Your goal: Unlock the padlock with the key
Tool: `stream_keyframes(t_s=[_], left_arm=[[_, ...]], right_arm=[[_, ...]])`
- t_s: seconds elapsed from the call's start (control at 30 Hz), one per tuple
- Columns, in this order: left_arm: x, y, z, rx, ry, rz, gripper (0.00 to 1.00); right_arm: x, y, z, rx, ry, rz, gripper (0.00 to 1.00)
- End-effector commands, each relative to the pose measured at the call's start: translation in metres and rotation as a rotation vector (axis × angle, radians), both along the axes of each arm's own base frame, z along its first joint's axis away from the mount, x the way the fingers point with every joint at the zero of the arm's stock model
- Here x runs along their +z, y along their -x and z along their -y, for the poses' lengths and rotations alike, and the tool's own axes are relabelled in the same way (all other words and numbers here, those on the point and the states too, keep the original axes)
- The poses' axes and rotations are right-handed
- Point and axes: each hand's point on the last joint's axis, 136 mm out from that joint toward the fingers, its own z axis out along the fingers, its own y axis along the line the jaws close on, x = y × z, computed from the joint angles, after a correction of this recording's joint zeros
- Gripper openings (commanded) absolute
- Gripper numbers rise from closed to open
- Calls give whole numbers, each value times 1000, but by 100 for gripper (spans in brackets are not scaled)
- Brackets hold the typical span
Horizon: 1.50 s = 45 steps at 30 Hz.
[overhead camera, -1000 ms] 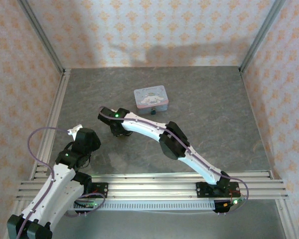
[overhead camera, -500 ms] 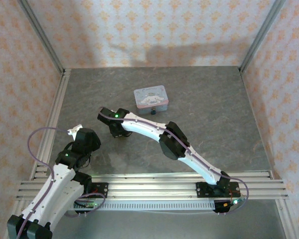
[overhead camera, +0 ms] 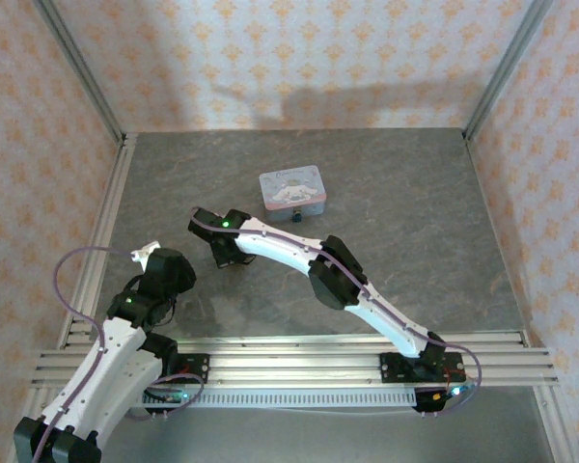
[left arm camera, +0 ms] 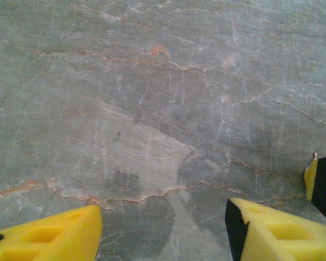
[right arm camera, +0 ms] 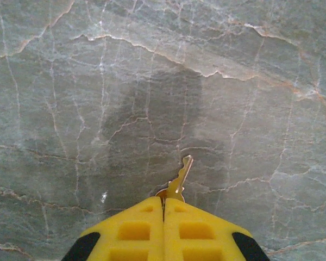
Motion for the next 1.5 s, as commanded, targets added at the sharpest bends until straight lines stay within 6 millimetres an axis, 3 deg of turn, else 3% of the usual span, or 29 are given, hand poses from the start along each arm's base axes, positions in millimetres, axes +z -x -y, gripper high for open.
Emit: stream_keyframes(t_s=[0.0,0.47,0.8,1.0,1.3,1.47], left_arm=[[3,1,-2,11,-2,7,64],[13,-2,-4,35,6,31,69],[-4,-10,13,16,201,6,70],[7,-20,32,-90,284,47,72],[18,-26,42,-126,331,75,73],[20,-30,47,-127,406,86,73]], right_arm=[[-1,6,11,68,78,0,3],[16,-14,29,183,59,49,0],[28,-13,37,258,-33,76,0],[42,-10,38,297,-94,108,0],[53,-3,37,346,-154,120,0],[73,5,34,381,-226,146,0]])
